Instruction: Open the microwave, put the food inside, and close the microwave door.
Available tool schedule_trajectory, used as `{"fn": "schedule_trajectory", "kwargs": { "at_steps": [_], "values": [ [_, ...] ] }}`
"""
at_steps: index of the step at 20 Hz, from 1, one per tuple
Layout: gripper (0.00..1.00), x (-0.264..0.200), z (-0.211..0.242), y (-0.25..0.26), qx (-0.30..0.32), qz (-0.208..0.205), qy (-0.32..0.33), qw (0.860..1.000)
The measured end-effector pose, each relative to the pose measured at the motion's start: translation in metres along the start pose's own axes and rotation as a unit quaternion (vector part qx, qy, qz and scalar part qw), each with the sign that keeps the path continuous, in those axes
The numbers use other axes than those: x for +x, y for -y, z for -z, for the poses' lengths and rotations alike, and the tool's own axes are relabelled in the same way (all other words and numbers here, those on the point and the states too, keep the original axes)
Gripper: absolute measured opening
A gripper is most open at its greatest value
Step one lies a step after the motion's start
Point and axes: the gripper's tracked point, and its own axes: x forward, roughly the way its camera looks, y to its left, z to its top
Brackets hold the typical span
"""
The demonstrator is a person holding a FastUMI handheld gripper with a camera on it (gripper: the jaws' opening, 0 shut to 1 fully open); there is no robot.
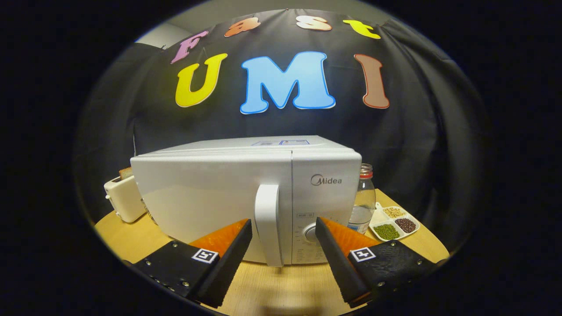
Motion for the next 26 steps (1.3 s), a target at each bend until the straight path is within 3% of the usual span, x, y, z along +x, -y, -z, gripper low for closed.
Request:
{"fn": "schedule_trajectory", "kwargs": {
  "at_steps": [3,5,6,8,10,13,18,19,26],
  "values": [
    [0.76,0.009,0.009,-0.001,0.001,-0.001,-0.014,1.0],
    [0.71,0.009,0.013,-0.006,0.005,-0.007,-0.021,1.0],
    [0.56,0.013,0.015,-0.007,0.001,-0.006,-0.022,1.0],
    [0.51,0.009,0.011,-0.007,-0.006,-0.004,-0.023,1.0],
    [0.33,0.014,0.014,-0.01,-0.009,0.0,-0.024,1.0],
    [0.2,0.013,0.016,-0.011,-0.008,0.002,-0.036,0.999],
    [0.2,0.012,0.015,-0.011,-0.011,-0.003,-0.051,0.999],
    [0.09,0.013,0.017,-0.01,-0.021,0.006,-0.052,0.998],
    [0.09,-0.015,0.025,-0.019,-0.037,0.01,-0.058,0.998]
  ]
}}
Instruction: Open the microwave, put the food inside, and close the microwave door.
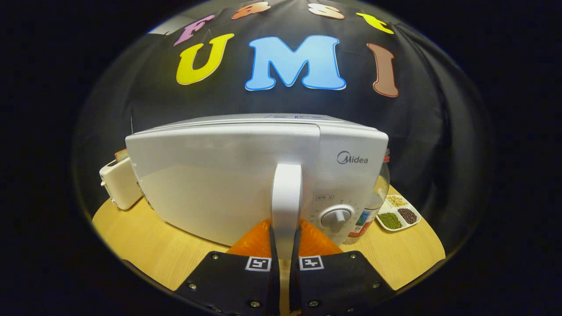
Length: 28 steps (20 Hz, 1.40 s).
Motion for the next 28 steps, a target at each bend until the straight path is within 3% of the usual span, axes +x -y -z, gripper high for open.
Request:
{"fn": "schedule_trajectory", "kwargs": {
  "at_steps": [9,13,19,28],
  "values": [
    [0.09,-0.054,0.019,-0.025,0.005,-0.018,-0.031,0.999],
    [0.11,-0.079,0.029,-0.042,0.009,-0.015,-0.035,0.999],
    [0.22,-0.111,0.041,-0.068,0.022,-0.011,-0.042,0.999],
    [0.23,-0.152,0.069,-0.12,0.038,0.008,-0.059,0.997]
  ]
}}
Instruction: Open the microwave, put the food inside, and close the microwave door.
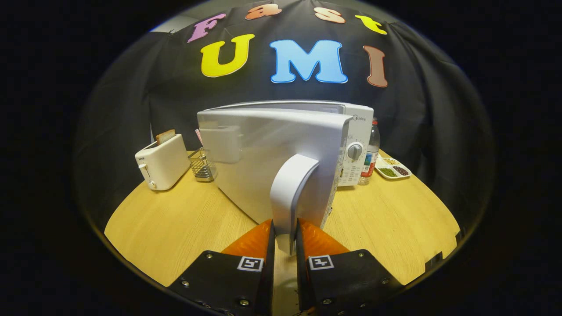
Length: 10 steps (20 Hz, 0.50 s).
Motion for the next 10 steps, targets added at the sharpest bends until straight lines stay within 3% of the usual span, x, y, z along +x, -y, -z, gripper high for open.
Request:
{"fn": "schedule_trajectory", "kwargs": {
  "at_steps": [10],
  "values": [
    [0.23,-0.036,0.015,-0.044,-0.004,-0.005,0.016,1.0]
  ]
}}
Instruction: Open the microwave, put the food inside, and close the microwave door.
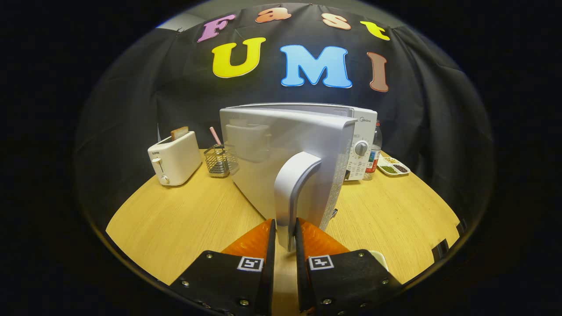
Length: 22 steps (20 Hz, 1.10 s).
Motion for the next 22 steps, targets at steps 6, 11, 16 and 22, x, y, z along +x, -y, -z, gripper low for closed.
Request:
{"fn": "schedule_trajectory", "kwargs": {
  "at_steps": [6,11,16,22],
  "values": [
    [0.23,-0.015,0.009,-0.041,-0.02,-0.025,0.001,0.999],
    [0.25,-0.028,0.016,-0.084,-0.061,-0.055,0.004,0.997],
    [0.25,-0.036,0.022,-0.126,-0.099,-0.096,0.001,0.99],
    [0.25,-0.043,0.026,-0.148,-0.144,-0.106,-0.004,0.984]
  ]
}}
